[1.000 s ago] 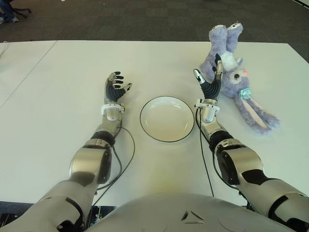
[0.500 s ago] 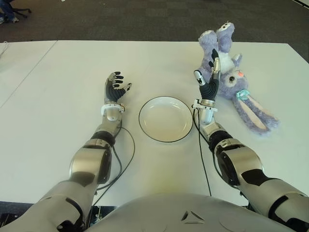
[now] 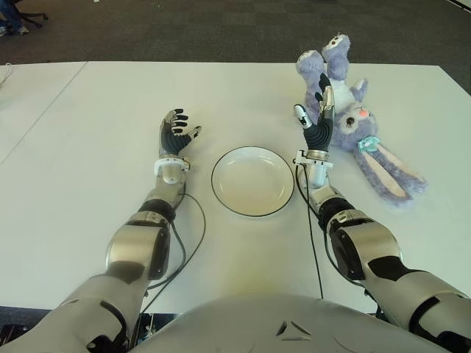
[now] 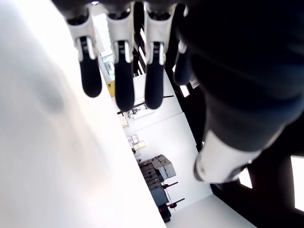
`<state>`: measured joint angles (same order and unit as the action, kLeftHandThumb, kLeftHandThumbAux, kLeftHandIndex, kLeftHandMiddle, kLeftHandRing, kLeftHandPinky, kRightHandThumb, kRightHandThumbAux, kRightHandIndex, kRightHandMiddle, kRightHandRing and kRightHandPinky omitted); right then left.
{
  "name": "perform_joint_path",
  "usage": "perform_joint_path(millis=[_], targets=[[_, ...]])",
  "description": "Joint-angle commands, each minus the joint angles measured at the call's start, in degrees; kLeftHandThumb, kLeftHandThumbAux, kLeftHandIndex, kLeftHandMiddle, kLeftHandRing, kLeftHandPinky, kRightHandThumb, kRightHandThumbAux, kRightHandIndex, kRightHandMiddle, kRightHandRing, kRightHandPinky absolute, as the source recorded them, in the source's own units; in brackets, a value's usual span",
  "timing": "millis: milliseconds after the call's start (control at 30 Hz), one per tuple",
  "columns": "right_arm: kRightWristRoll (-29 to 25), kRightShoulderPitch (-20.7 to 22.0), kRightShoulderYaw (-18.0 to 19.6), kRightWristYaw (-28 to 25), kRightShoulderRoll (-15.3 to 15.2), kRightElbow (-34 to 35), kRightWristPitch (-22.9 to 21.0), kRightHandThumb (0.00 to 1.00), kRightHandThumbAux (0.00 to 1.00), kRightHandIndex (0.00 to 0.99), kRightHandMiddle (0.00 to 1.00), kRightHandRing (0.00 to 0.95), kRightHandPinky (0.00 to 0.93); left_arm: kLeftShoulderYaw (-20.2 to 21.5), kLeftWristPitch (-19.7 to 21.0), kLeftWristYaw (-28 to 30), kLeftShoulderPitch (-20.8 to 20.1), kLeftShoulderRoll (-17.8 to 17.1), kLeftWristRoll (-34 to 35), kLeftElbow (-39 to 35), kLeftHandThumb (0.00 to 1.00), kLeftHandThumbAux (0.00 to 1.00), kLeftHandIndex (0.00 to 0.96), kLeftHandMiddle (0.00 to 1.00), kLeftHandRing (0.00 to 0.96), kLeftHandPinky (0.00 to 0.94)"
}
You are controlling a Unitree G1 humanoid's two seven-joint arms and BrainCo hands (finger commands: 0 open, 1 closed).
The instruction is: Put the doll into the plate.
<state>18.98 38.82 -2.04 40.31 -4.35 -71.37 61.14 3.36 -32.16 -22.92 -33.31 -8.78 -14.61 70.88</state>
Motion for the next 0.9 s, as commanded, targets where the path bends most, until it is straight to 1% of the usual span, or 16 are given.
perform_joint_path(millis=[33, 67, 100, 167, 300, 400, 533, 600, 733, 900], targets=[[-0.55, 1.13, 0.78, 1.00, 2.05, -2.01, -0.84, 0.138, 0.434, 0.008, 0.005, 0.001, 0.036, -1.22, 6.34, 1.93, 11.06, 3.51, -0.78, 7.22, 0.128, 0.806, 0.240, 0.333, 0.338, 0.303], [-0.49, 1.26, 0.82, 1.01, 2.02, -2.06, -0.96, 0.139, 0.441, 0.011, 0.006, 0.003, 0.036, -1.21, 6.38, 1.98, 11.04, 3.50, -0.76, 7.23, 0.129, 0.806, 0.238, 0.330, 0.334, 0.300], [-0.77, 1.76, 1.02, 0.12, 1.59, -2.26, -1.93, 0.139, 0.442, 0.011, 0.006, 0.003, 0.036, -1.11, 6.47, 2.15, 11.00, 3.49, -0.65, 7.24, 0.129, 0.806, 0.237, 0.329, 0.334, 0.300], [-1.31, 2.71, 1.44, -1.69, 0.70, -2.61, -3.86, 0.147, 0.479, 0.019, 0.002, 0.002, 0.029, -0.92, 6.56, 2.34, 10.94, 3.49, -0.46, 7.26, 0.130, 0.804, 0.230, 0.321, 0.327, 0.308], [-2.47, 4.28, 2.59, -4.53, -0.51, -3.03, -6.90, 0.154, 0.504, 0.020, 0.000, 0.000, 0.021, -0.72, 6.55, 2.47, 10.87, 3.53, -0.26, 7.26, 0.131, 0.804, 0.229, 0.324, 0.330, 0.312], [-2.35, 5.20, 2.78, -5.03, -1.20, -3.10, -8.95, 0.156, 0.521, 0.020, 0.000, 0.000, 0.015, -0.72, 6.52, 2.44, 10.85, 3.57, -0.27, 7.27, 0.133, 0.807, 0.229, 0.325, 0.331, 0.309], [-1.84, 7.34, 2.65, -6.27, -3.21, -3.76, -14.48, 0.163, 0.567, 0.011, 0.000, 0.000, 0.004, -0.90, 6.60, 2.34, 10.78, 3.62, -0.46, 7.29, 0.121, 0.798, 0.230, 0.324, 0.330, 0.308], [-2.18, 7.67, 2.93, -7.21, -3.55, -3.88, -15.56, 0.165, 0.570, 0.011, 0.000, 0.000, 0.003, -0.93, 6.64, 2.29, 10.75, 3.66, -0.49, 7.29, 0.123, 0.800, 0.230, 0.324, 0.330, 0.309], [-2.89, 8.49, 3.68, -10.64, -5.43, -4.47, -19.32, 0.172, 0.585, 0.008, 0.000, 0.000, 0.003, -0.91, 6.59, 2.20, 10.75, 3.72, -0.47, 7.29, 0.140, 0.802, 0.234, 0.320, 0.325, 0.302], [-2.75, 8.37, 3.78, -13.68, -7.06, -4.36, -21.25, 0.178, 0.593, 0.012, 0.000, 0.000, 0.000, -0.83, 6.48, 2.12, 10.74, 3.74, -0.40, 7.28, 0.130, 0.795, 0.233, 0.318, 0.326, 0.315]])
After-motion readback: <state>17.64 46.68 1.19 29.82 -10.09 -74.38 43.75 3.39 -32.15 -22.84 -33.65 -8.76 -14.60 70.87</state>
